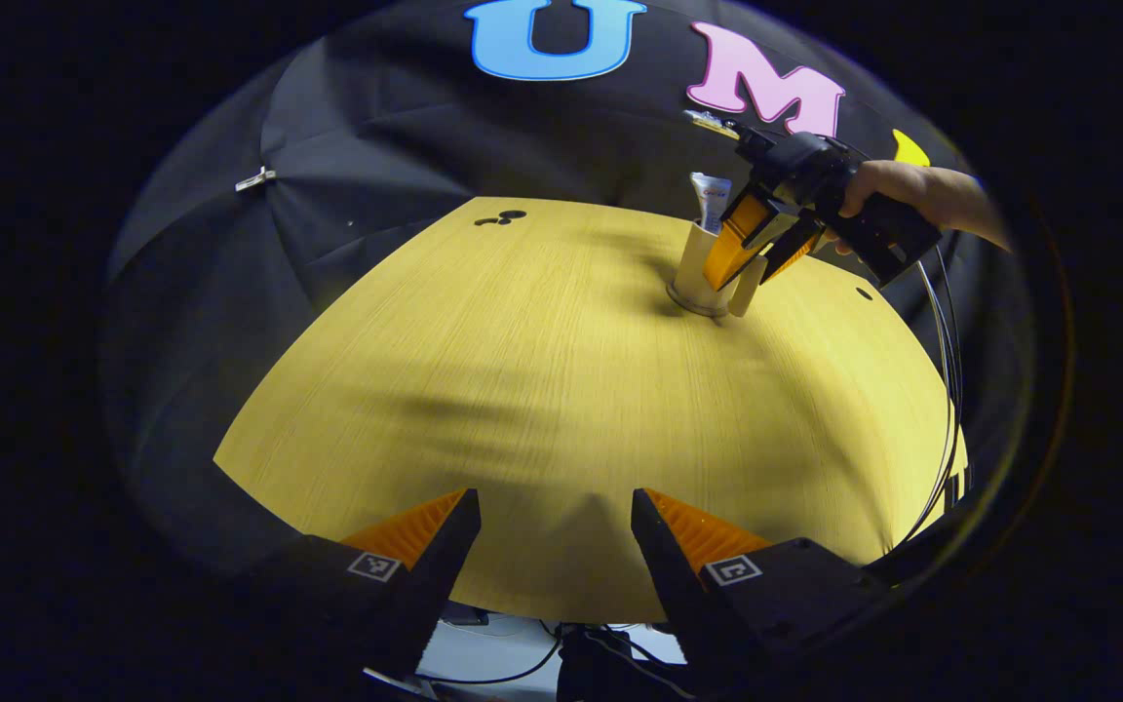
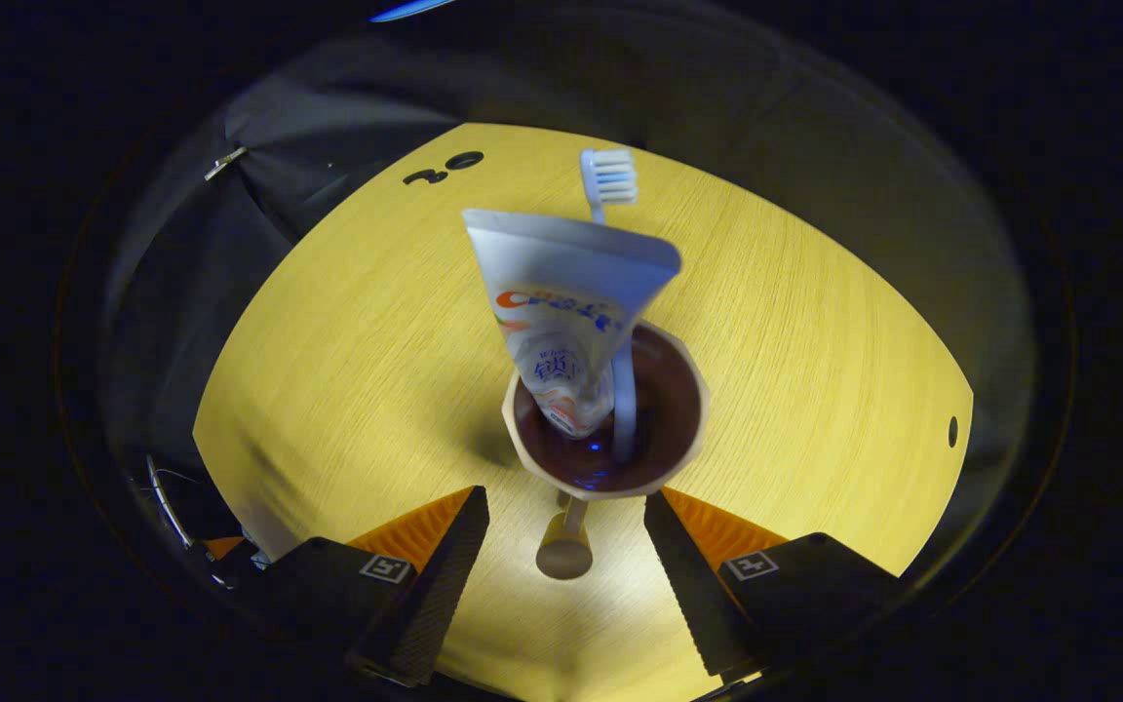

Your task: Put the toothbrush and toothpaste on the desktop into the cup, then pick up the cup and place it on the coaster on the desktop.

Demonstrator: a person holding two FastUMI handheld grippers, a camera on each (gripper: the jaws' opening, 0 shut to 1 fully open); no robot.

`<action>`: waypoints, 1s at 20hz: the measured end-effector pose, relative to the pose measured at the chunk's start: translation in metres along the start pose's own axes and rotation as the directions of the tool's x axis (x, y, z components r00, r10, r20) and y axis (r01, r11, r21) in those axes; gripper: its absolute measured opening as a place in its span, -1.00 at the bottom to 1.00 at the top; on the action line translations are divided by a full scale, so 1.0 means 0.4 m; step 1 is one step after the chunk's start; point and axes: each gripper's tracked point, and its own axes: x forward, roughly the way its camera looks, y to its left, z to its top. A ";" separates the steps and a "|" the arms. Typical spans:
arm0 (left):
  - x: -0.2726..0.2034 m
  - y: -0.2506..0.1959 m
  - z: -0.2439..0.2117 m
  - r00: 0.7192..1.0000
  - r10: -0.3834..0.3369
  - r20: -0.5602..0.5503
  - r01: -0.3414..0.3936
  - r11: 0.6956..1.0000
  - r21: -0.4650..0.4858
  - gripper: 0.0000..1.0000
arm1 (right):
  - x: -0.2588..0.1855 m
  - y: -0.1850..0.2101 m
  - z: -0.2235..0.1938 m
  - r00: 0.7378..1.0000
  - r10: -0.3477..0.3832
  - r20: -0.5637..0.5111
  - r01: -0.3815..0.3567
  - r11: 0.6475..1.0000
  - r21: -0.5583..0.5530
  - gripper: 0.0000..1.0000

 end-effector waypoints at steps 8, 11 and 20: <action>-0.024 -0.055 0.063 0.998 -0.048 0.051 0.045 0.997 0.068 0.94 | -0.203 -0.023 -0.058 0.982 0.039 0.184 -0.050 0.997 0.057 0.99; -0.040 -0.060 0.127 0.993 -0.038 0.110 0.033 0.998 0.048 0.94 | -0.301 -0.045 -0.084 0.957 -0.001 0.291 -0.026 0.996 0.090 0.99; -0.207 -0.136 0.448 0.907 -0.073 0.416 0.056 0.997 0.052 0.93 | -0.628 -0.123 -0.089 0.771 -0.166 0.615 0.058 0.980 0.192 0.98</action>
